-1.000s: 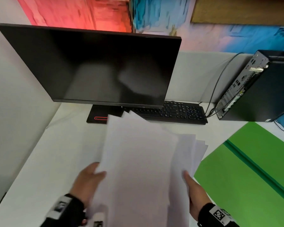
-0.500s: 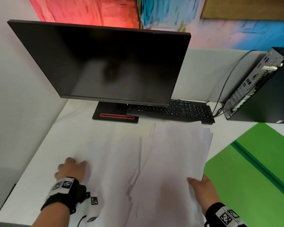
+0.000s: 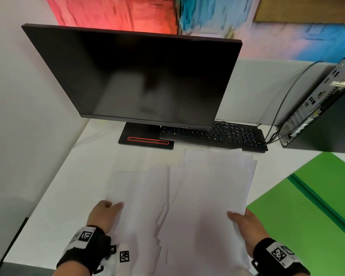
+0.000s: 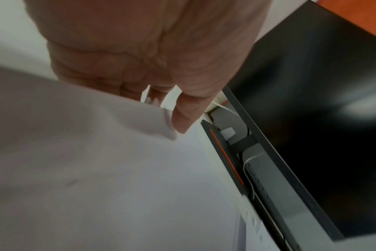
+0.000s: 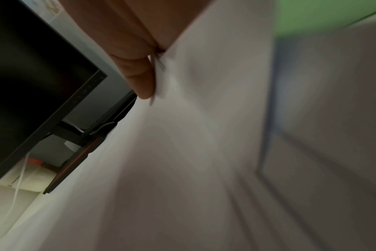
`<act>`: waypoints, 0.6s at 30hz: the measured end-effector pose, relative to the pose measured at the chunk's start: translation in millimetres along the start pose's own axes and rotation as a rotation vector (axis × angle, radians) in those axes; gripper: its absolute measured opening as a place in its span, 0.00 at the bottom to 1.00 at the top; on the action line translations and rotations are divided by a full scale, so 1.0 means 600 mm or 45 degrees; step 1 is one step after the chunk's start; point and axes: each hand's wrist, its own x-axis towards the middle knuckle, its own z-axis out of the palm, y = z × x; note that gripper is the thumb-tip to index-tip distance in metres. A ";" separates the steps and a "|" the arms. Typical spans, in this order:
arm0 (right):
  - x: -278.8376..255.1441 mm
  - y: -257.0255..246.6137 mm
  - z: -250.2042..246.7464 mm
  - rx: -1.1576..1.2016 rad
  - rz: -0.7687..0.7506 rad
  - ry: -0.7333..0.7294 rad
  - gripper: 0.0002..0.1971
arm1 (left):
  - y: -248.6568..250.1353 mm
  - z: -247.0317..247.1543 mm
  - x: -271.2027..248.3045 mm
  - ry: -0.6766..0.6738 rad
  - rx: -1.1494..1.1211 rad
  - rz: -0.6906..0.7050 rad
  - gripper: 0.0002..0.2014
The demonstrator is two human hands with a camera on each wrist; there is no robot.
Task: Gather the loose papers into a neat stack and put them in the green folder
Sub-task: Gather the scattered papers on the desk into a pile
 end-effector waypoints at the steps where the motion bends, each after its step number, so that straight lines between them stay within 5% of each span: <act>1: -0.001 -0.001 0.000 -0.004 -0.002 -0.003 0.12 | 0.001 0.004 -0.005 -0.019 0.039 0.012 0.22; 6: -0.010 -0.007 0.005 -0.036 -0.022 -0.014 0.12 | 0.007 0.013 -0.017 -0.075 -0.032 0.078 0.16; 10: -0.010 -0.003 0.005 -0.047 -0.028 0.021 0.12 | -0.024 0.004 -0.012 -0.066 -0.425 -0.003 0.31; 14: -0.006 0.005 0.004 -0.002 0.002 0.059 0.15 | -0.049 -0.003 -0.058 -0.405 -1.104 -0.213 0.27; 16: -0.002 0.010 0.002 0.029 0.028 0.070 0.18 | -0.058 0.012 -0.086 -0.592 -1.184 -0.290 0.27; 18: 0.005 0.015 0.000 0.040 0.039 0.057 0.19 | -0.065 0.040 -0.106 -0.571 -1.101 -0.282 0.23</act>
